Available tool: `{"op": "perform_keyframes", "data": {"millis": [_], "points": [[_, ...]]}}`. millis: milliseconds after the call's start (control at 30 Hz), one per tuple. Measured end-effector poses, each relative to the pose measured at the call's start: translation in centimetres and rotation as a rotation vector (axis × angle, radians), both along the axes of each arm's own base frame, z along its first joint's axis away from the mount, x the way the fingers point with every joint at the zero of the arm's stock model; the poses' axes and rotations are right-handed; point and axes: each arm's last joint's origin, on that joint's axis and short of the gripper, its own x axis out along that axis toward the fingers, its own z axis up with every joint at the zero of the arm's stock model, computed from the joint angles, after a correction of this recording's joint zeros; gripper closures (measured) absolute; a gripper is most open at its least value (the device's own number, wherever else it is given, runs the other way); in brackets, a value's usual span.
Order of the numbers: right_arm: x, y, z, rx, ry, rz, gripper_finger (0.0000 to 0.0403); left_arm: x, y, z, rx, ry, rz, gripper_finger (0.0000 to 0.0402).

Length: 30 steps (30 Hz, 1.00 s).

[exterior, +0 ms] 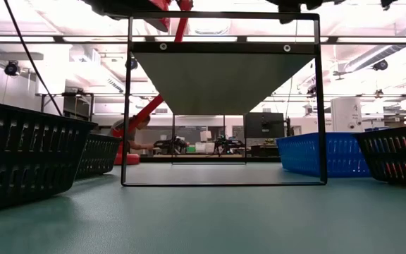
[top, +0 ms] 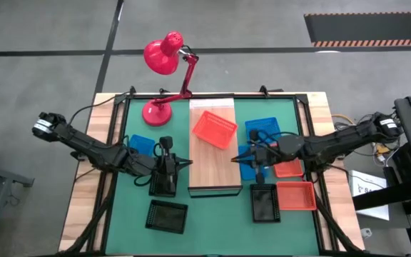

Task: Stack baskets on shelf by color
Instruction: Put the left orange bin on the shelf

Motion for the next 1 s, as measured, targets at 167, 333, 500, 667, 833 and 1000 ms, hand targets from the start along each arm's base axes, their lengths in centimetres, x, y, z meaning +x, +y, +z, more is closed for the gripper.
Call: {"op": "perform_keyframes", "data": {"millis": [167, 333, 500, 667, 833, 1000], "points": [[2.1, 0.4, -0.3, 0.006, 0.039, -0.003, 0.0394, 0.0, 0.0, -0.1, 0.007, 0.005, -0.001, 0.04], [3.7, 0.5, -1.7, -0.022, 0.109, -0.098, 0.0394, 0.0, 0.0, -0.1, 0.007, 0.004, -0.001, 0.04], [4.5, 0.2, -2.0, -0.064, 0.166, -0.222, 0.0394, -0.1, 0.0, -0.4, 0.01, 0.012, -0.002, 0.04], [4.4, -0.1, -2.2, -0.124, 0.246, -0.34, 0.0394, -0.1, 0.0, -0.5, 0.011, 0.014, -0.001, 0.04], [4.2, -0.4, -2.0, -0.184, 0.301, -0.419, 0.0394, -0.1, 0.0, -0.5, 0.015, 0.014, -0.002, 0.04], [4.1, -1.1, -1.7, -0.252, 0.308, -0.476, 0.0394, -0.1, 0.0, -0.5, 0.016, 0.015, -0.003, 0.04]]}}
